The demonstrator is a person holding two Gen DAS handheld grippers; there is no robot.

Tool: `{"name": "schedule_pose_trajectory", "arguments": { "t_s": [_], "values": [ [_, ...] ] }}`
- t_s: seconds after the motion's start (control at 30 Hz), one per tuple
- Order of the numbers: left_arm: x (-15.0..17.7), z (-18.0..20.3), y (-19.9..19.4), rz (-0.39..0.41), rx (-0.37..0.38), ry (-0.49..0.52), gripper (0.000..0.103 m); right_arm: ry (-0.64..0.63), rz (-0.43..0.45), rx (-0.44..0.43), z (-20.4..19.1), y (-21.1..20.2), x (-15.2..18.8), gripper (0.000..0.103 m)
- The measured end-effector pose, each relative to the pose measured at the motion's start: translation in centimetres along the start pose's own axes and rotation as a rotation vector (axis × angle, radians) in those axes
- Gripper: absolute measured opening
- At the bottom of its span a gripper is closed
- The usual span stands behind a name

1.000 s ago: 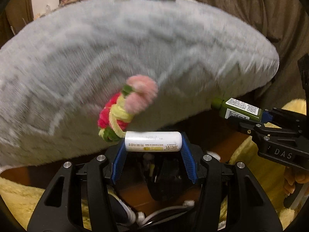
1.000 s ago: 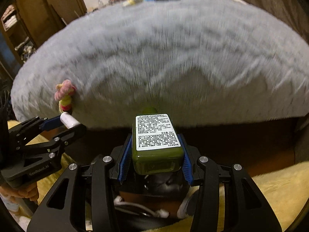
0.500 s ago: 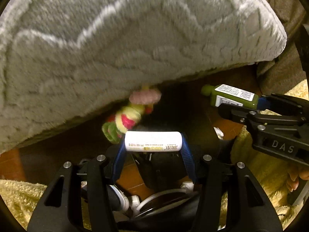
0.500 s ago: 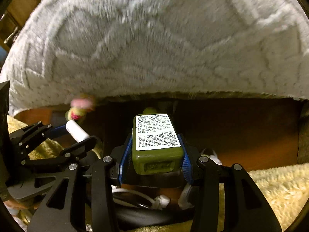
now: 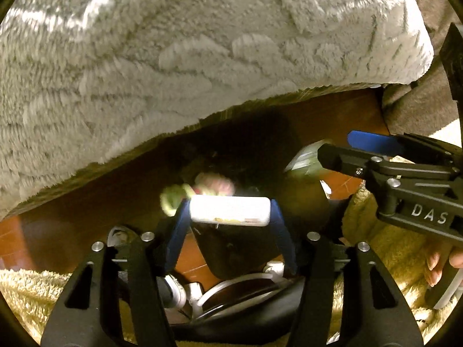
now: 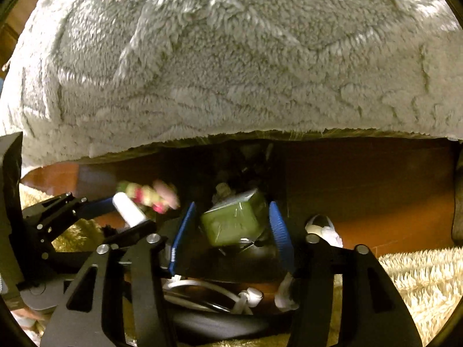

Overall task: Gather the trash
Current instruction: 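Carry white tube and green bottle below the bed edge and open both tools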

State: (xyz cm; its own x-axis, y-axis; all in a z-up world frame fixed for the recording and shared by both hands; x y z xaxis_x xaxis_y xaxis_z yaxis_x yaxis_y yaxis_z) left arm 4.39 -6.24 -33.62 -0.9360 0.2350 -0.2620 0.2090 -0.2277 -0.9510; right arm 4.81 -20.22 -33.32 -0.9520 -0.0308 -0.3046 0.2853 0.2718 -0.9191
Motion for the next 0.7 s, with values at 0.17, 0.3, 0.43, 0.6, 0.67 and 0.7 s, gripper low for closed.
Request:
{"name": "schedule_pose_trajectory", "arguments": {
  "t_s": [0.17, 0.3, 0.43, 0.6, 0.67, 0.7],
  "values": [
    [0.1, 0.2, -1.3, 0.029, 0.000, 0.012, 0.067, 0.017, 0.034, 0.001, 1.3, -1.9, -0.9, 0.062],
    [0.2, 0.4, -2.8, 0.054, -0.004, 0.020, 0.072, 0.025, 0.081, 0.007, 1.5, -4.1, -1.4, 0.063],
    [0.2, 0.3, -5.0, 0.100, -0.020, 0.022, 0.075, 0.034, 0.141, 0.011, 2.1, -7.1, -1.5, 0.065],
    [-0.1, 0.1, -8.0, 0.171, -0.040, 0.014, 0.079, 0.055, 0.215, 0.012, 2.8, -10.3, -2.0, 0.072],
    [-0.4, 0.0, -9.0, 0.193, -0.046, 0.009, 0.079, 0.061, 0.234, 0.012, 2.8, -11.6, -2.1, 0.073],
    [-0.4, -0.2, -9.7, 0.206, -0.048, 0.007, 0.079, 0.063, 0.245, 0.011, 2.9, -12.1, -2.2, 0.073]
  ]
}}
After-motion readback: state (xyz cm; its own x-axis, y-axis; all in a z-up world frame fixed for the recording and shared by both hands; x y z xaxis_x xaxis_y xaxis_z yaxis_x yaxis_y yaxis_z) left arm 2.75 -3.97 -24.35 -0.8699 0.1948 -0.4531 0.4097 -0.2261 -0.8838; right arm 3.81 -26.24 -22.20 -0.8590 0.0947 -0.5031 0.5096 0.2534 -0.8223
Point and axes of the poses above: each gripper's, at about its wrist camera, not at the fingertips, and y roughly the way its jaws point, z to its right, x to its underside, the point moved 4 cm from there along y, roughly the way its jaws point, and after that the axes turned 1 degree about -x, right-handed, at the moved point
